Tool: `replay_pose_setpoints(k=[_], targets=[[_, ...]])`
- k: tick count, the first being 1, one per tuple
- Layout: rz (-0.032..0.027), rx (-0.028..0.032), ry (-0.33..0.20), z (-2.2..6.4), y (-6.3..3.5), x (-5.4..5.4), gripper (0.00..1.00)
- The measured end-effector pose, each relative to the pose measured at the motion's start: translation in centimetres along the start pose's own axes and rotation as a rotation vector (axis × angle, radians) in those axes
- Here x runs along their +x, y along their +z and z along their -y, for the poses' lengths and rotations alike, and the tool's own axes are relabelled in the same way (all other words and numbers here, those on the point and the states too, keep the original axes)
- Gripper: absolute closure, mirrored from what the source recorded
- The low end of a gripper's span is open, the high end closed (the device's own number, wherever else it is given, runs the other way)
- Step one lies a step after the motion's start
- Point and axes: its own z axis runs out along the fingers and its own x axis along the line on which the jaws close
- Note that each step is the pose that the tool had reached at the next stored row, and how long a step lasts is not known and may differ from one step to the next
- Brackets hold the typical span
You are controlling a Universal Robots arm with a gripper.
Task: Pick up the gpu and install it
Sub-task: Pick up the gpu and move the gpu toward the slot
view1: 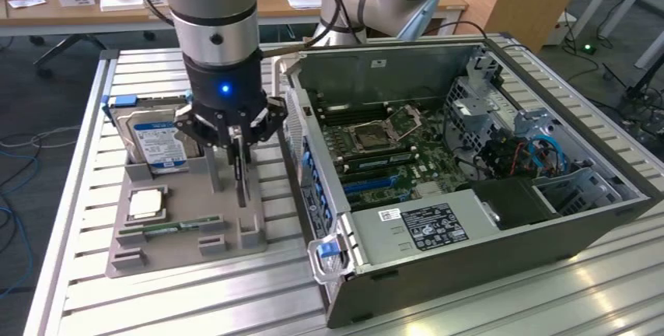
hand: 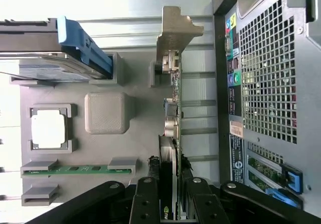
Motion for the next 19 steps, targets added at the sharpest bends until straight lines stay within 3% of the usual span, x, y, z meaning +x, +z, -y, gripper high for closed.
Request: replay_pose_setpoints(k=[19], targets=[[0.0,-0.0001,0.0,-0.28,-5.39,-0.1,0.74]])
